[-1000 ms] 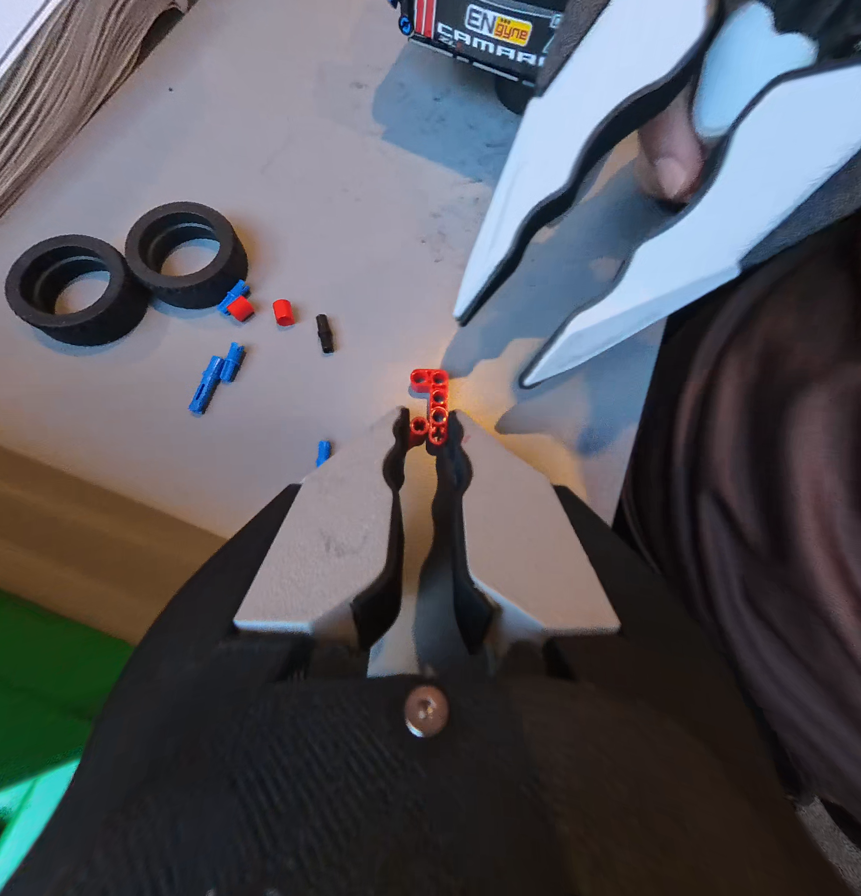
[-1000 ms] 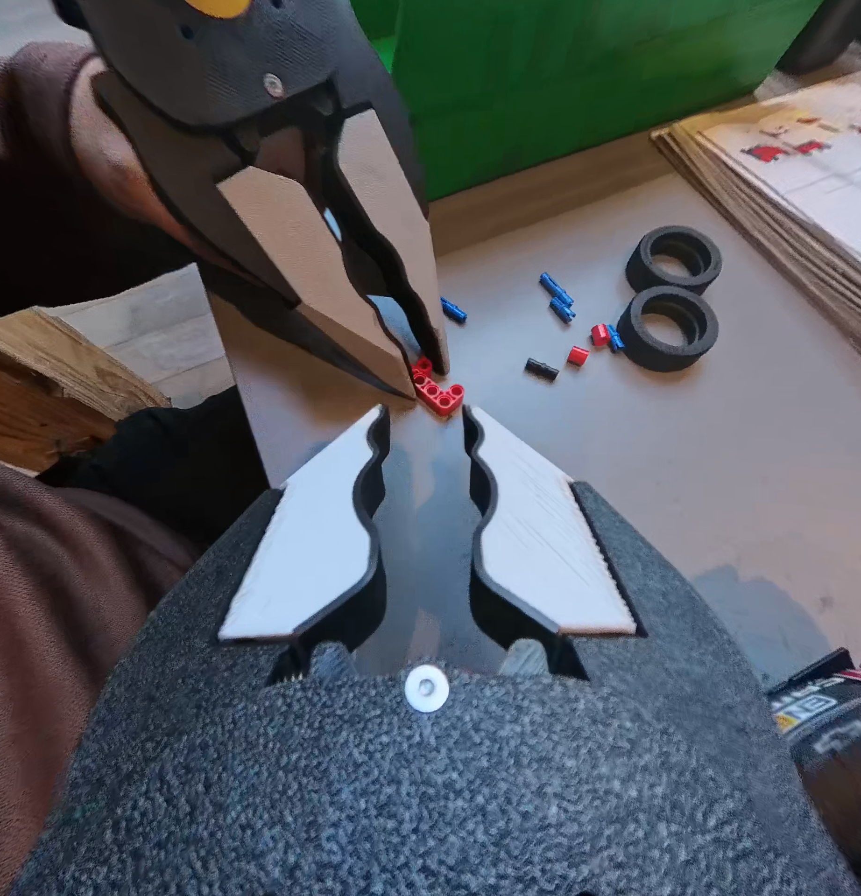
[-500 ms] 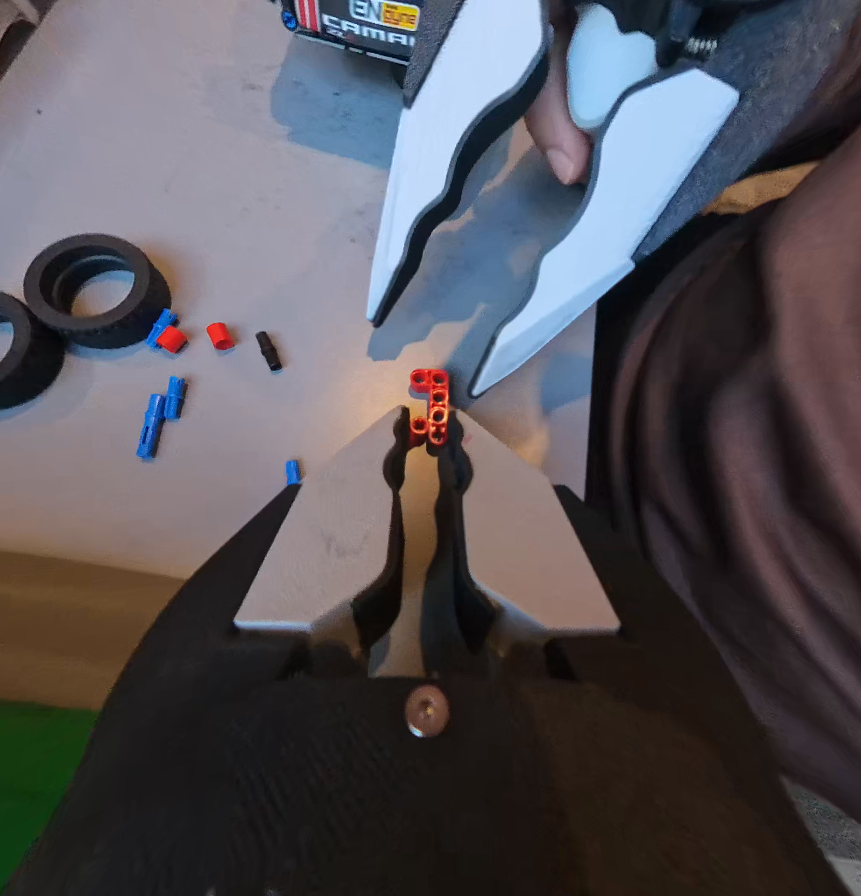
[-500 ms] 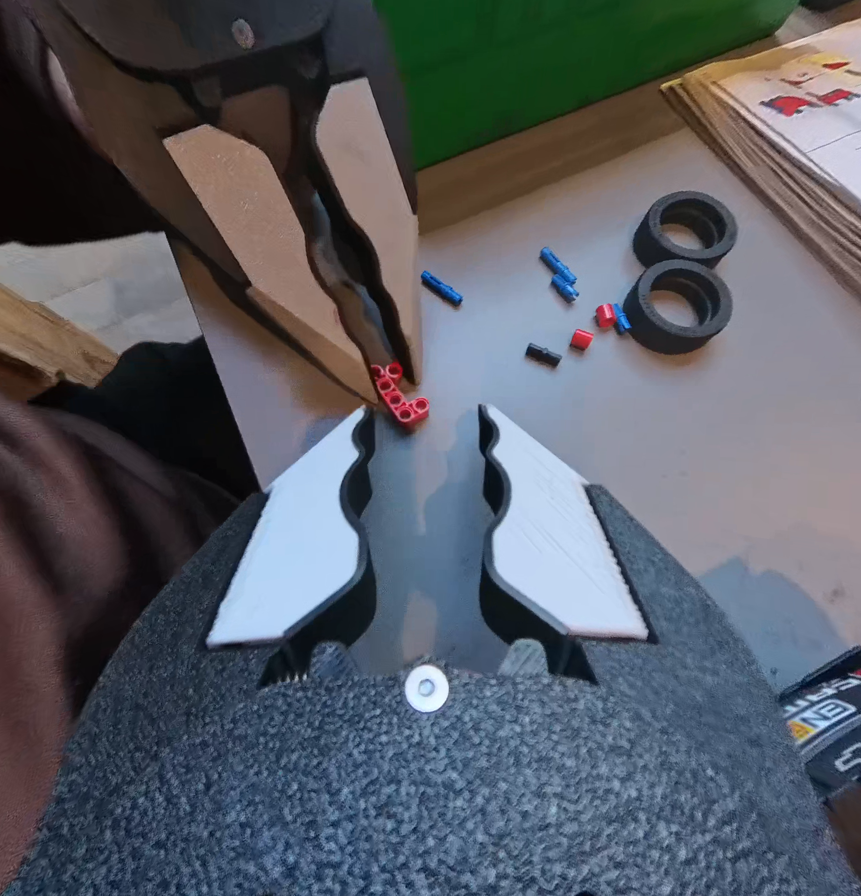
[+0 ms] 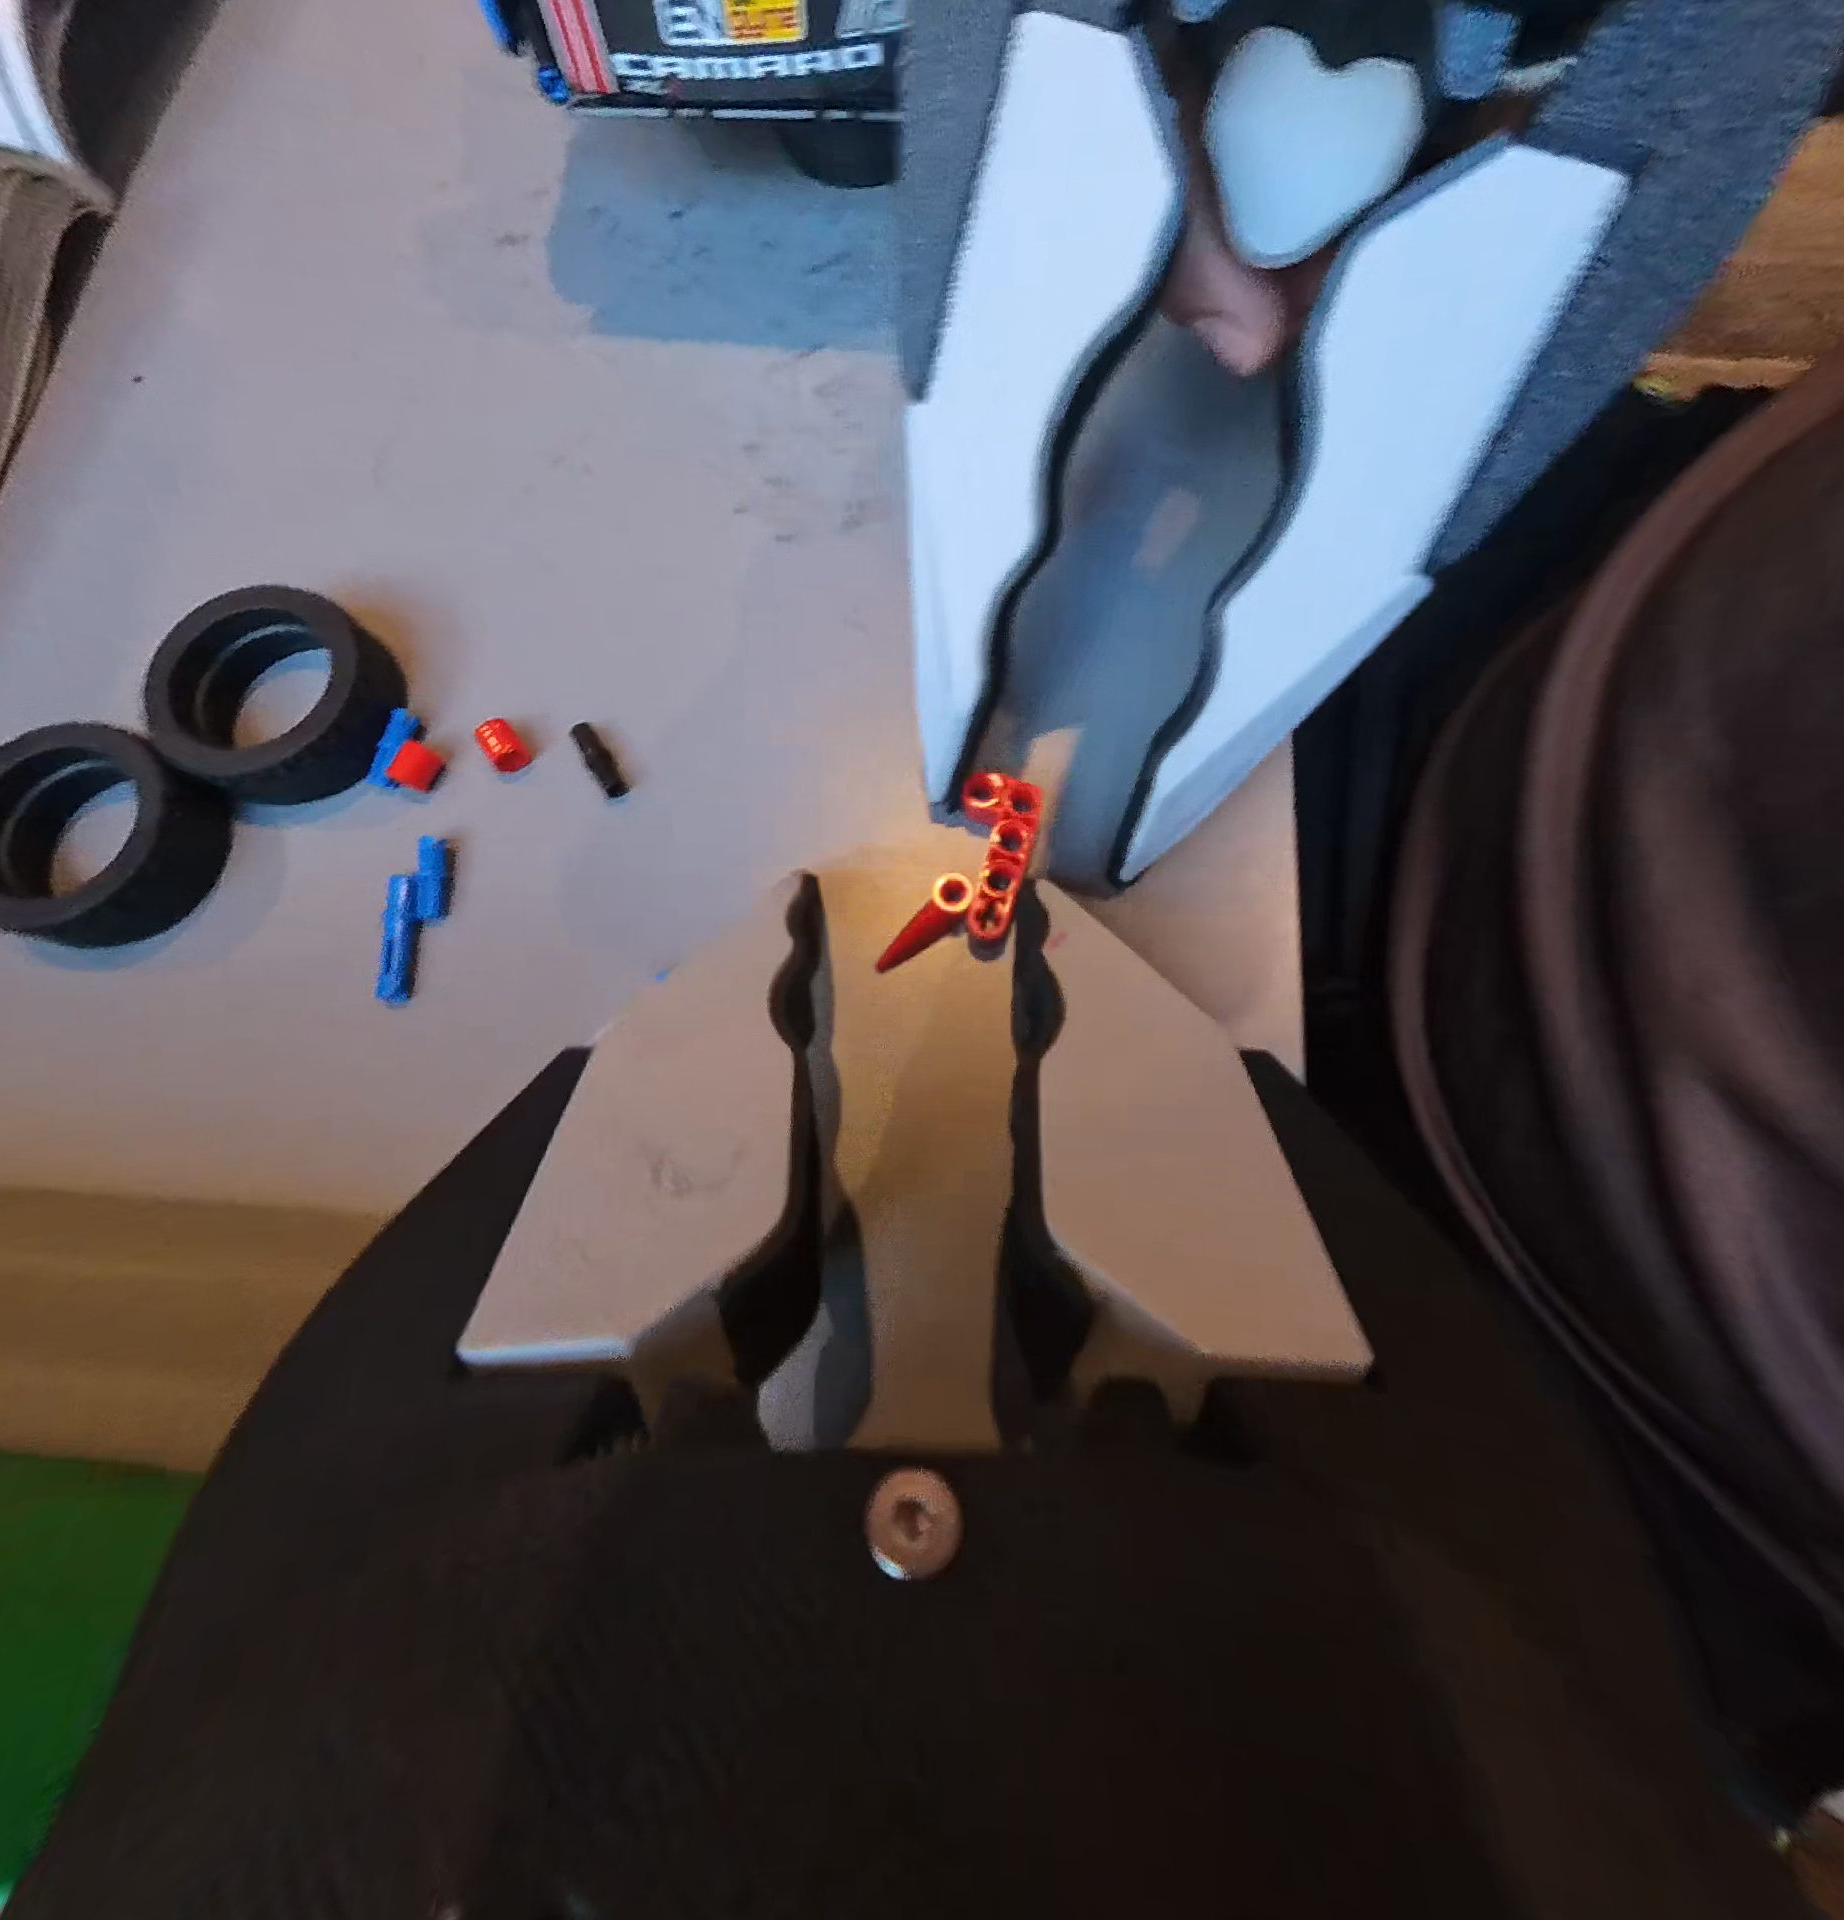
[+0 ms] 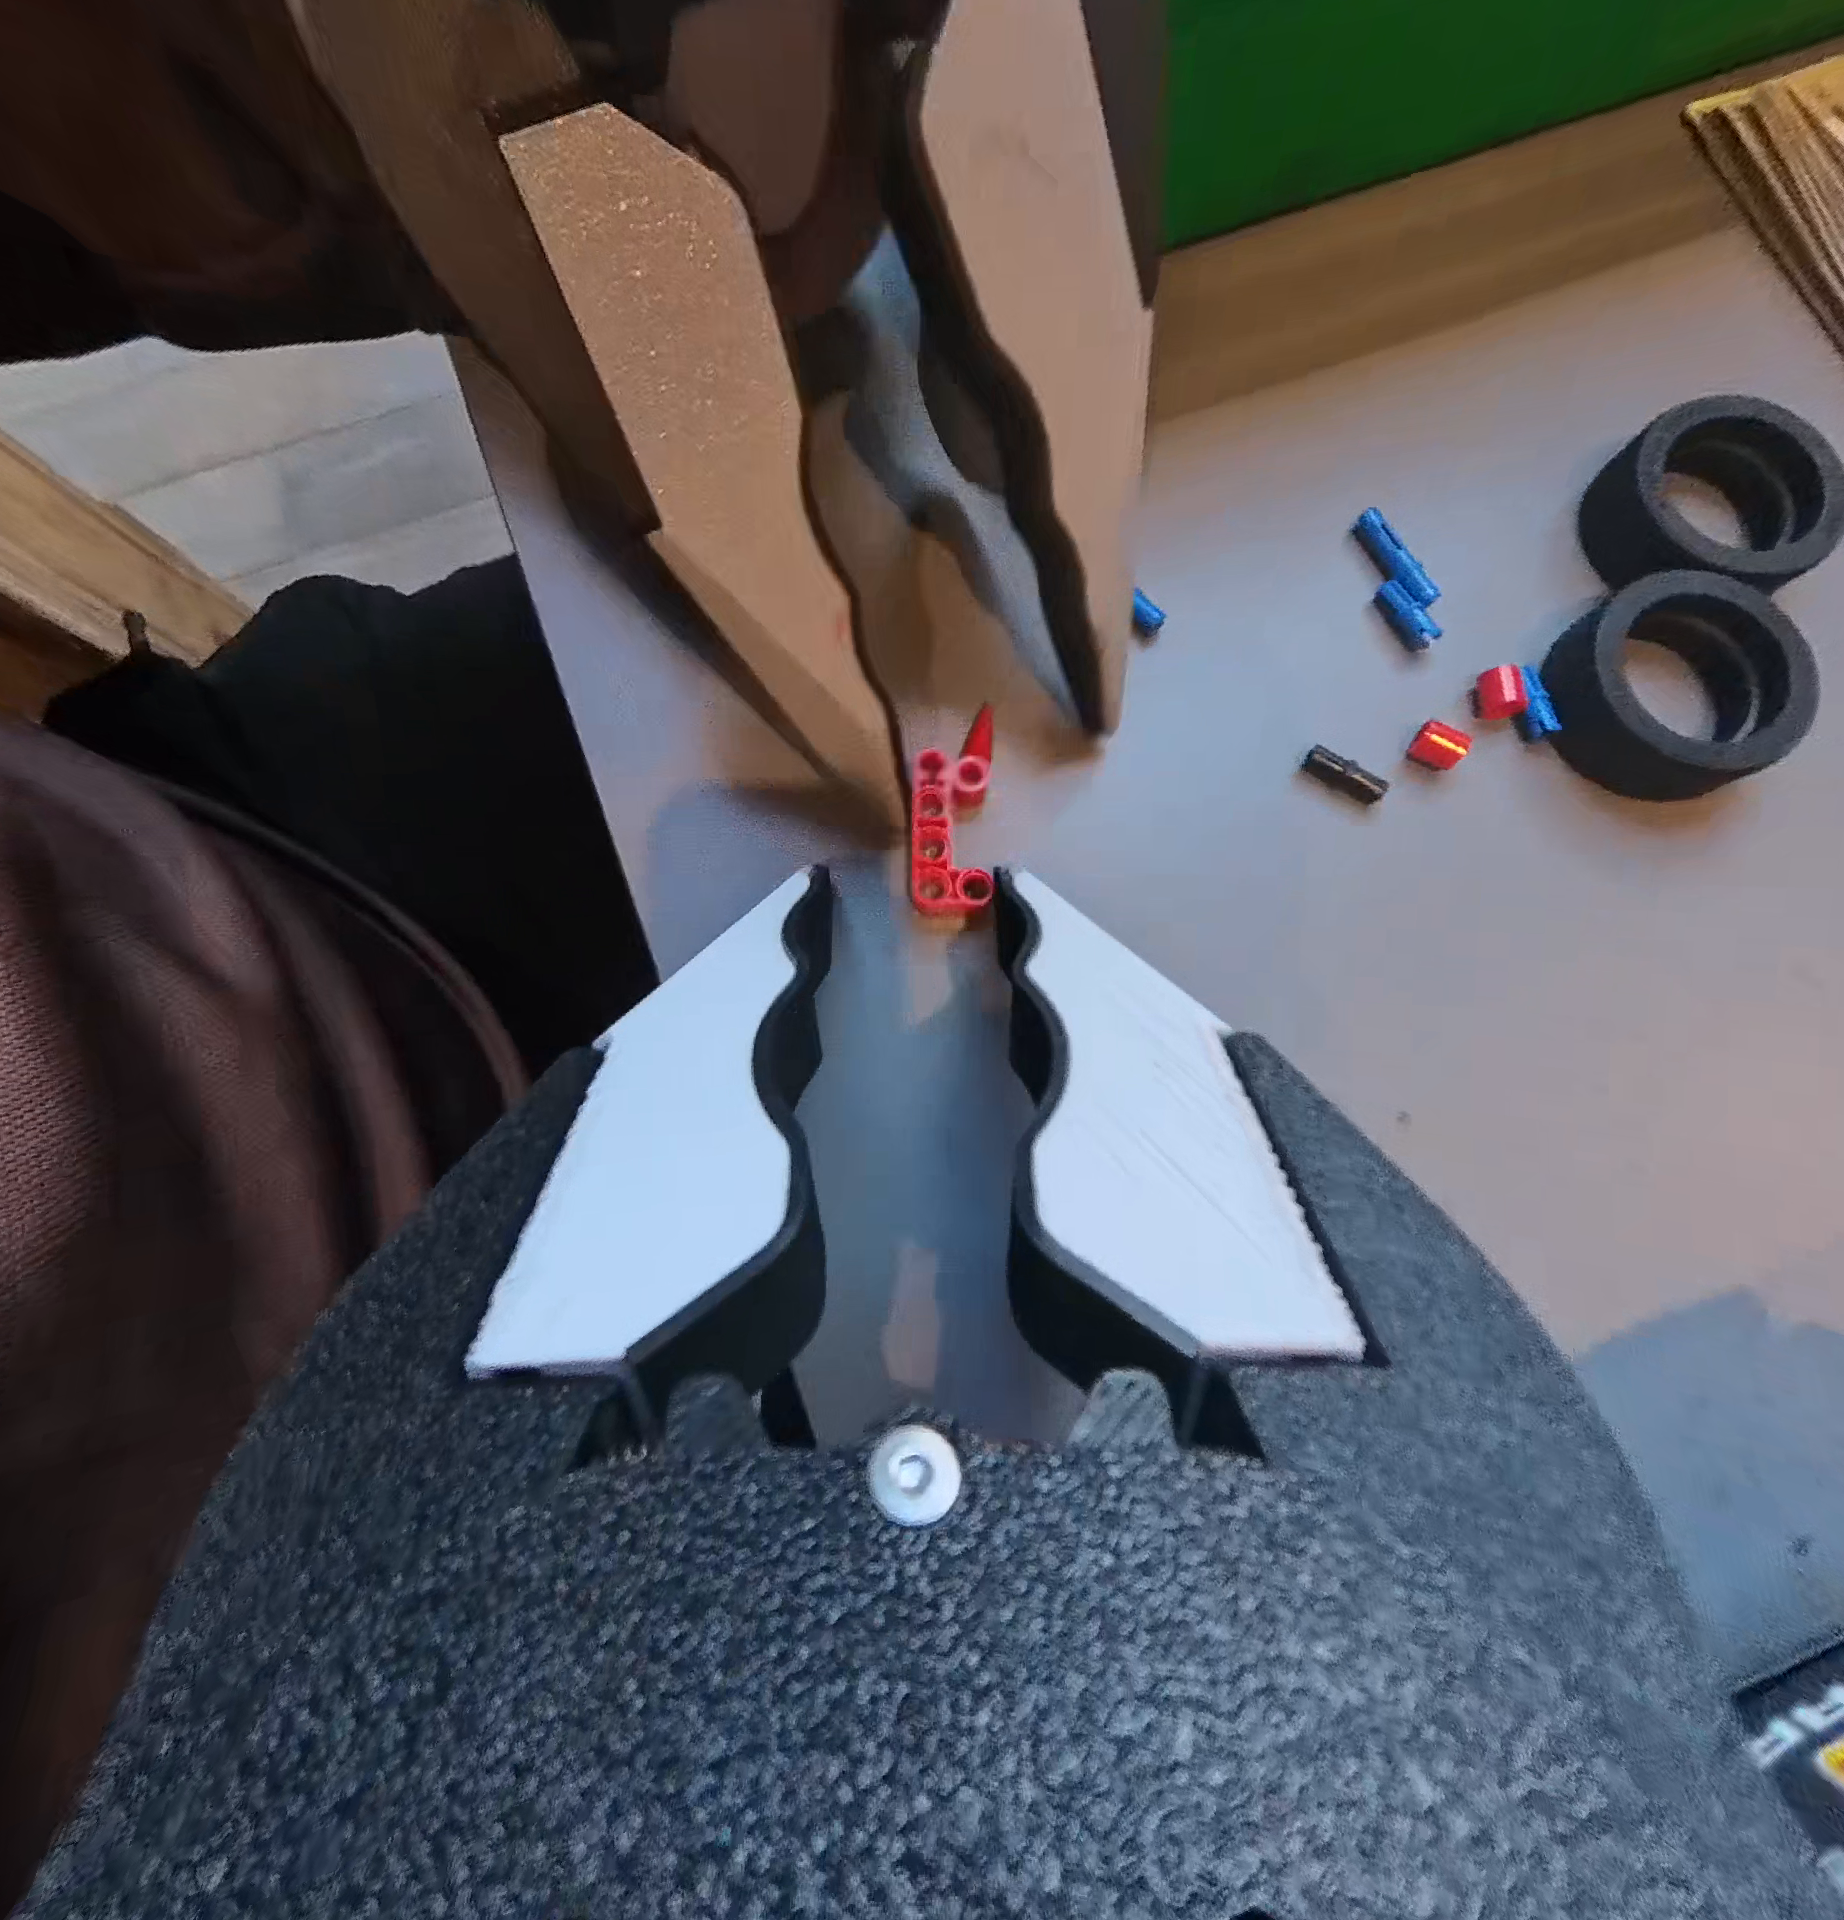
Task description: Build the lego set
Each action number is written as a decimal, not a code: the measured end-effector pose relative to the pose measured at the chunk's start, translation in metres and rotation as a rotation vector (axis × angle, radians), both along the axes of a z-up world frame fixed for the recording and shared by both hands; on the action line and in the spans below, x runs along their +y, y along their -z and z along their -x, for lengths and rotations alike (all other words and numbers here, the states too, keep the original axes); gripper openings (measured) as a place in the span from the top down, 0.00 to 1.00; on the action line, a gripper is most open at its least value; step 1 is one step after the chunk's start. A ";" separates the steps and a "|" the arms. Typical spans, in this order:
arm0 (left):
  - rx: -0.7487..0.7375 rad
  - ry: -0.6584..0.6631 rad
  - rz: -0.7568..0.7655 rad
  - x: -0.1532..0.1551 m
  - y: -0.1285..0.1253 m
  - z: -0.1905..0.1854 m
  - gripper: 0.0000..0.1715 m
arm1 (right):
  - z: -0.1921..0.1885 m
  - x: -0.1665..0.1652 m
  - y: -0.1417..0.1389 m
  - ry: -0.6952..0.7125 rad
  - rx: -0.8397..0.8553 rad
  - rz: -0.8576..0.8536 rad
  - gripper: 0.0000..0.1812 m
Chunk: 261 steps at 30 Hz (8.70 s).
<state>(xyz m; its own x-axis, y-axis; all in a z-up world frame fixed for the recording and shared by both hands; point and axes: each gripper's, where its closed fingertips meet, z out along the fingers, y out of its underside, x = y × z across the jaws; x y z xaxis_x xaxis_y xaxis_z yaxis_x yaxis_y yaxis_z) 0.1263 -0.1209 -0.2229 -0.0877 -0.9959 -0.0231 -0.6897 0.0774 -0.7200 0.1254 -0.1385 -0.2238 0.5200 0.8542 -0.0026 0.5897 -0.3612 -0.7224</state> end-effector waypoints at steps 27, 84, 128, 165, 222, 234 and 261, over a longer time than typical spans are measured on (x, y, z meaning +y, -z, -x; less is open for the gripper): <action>-0.075 -0.138 -0.067 0.006 -0.011 0.018 0.80 | 0.001 0.003 0.000 0.151 0.058 0.008 0.81; -0.255 -0.187 -0.114 0.009 -0.038 0.015 0.82 | 0.005 -0.008 -0.014 0.027 0.174 -0.113 0.78; -0.247 -0.228 -0.175 0.017 -0.038 0.017 0.84 | 0.004 -0.005 -0.032 0.055 0.251 -0.152 0.89; -0.285 -0.338 -0.124 0.036 -0.044 0.026 0.85 | -0.003 0.069 -0.005 0.158 -0.094 -0.021 0.93; -0.262 -0.379 -0.150 0.043 -0.041 0.027 0.88 | -0.061 0.127 -0.083 0.248 -0.247 -0.064 0.85; -0.273 -0.370 -0.133 0.042 -0.042 0.027 0.88 | -0.092 0.132 -0.095 0.276 -0.219 -0.006 0.84; -0.315 -0.553 -0.097 0.073 -0.048 0.047 0.97 | -0.014 0.063 -0.053 0.018 -0.211 0.143 0.83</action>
